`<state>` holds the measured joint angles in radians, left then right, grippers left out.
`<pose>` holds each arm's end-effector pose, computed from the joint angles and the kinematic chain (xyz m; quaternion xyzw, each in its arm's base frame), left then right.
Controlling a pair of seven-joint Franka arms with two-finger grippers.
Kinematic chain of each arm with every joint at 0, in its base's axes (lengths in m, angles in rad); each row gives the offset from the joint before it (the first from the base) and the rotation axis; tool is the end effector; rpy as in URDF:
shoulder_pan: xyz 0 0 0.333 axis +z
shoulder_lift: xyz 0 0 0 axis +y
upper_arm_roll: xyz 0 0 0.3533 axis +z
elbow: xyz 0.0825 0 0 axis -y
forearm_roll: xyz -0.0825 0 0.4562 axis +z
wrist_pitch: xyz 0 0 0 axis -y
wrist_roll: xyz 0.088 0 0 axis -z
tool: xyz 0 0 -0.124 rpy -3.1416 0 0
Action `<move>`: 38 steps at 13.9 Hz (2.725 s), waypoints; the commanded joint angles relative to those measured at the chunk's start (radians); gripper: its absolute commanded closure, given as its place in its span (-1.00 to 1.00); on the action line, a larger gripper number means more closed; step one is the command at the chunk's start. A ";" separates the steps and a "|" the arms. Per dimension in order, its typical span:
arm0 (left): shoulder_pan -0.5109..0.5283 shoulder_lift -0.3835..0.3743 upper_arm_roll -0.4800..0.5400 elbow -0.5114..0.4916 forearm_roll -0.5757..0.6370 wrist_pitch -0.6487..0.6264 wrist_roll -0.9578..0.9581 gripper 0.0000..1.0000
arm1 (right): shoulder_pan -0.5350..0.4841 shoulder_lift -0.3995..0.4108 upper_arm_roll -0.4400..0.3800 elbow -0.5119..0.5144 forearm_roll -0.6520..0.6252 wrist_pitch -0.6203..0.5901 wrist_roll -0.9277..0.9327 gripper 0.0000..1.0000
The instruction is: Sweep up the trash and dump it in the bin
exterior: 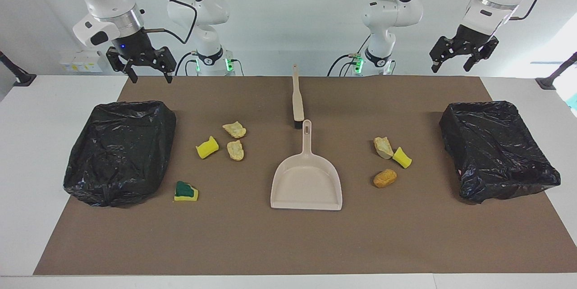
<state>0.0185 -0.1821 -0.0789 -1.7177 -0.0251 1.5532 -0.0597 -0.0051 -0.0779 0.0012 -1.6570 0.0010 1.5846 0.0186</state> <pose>0.5591 -0.0411 0.6711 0.9999 -0.0001 0.0082 0.0059 0.6003 -0.0022 0.6468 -0.9999 0.0113 -0.0027 0.0005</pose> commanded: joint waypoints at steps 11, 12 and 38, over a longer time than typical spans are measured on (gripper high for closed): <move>0.005 -0.002 0.001 0.012 -0.007 -0.012 0.006 -1.00 | -0.003 -0.025 0.002 -0.027 0.011 -0.006 0.018 -1.00; 0.005 -0.003 -0.001 0.012 -0.007 -0.012 0.007 -1.00 | -0.003 -0.026 0.002 -0.027 0.011 -0.006 0.018 -1.00; 0.005 -0.003 -0.001 0.012 -0.007 -0.013 0.007 -1.00 | 0.112 0.042 0.013 -0.058 0.024 0.051 0.009 -1.00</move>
<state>0.0185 -0.1821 -0.0789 -1.7175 -0.0251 1.5532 -0.0597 0.0885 -0.0661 0.0178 -1.7083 0.0102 1.6003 0.0131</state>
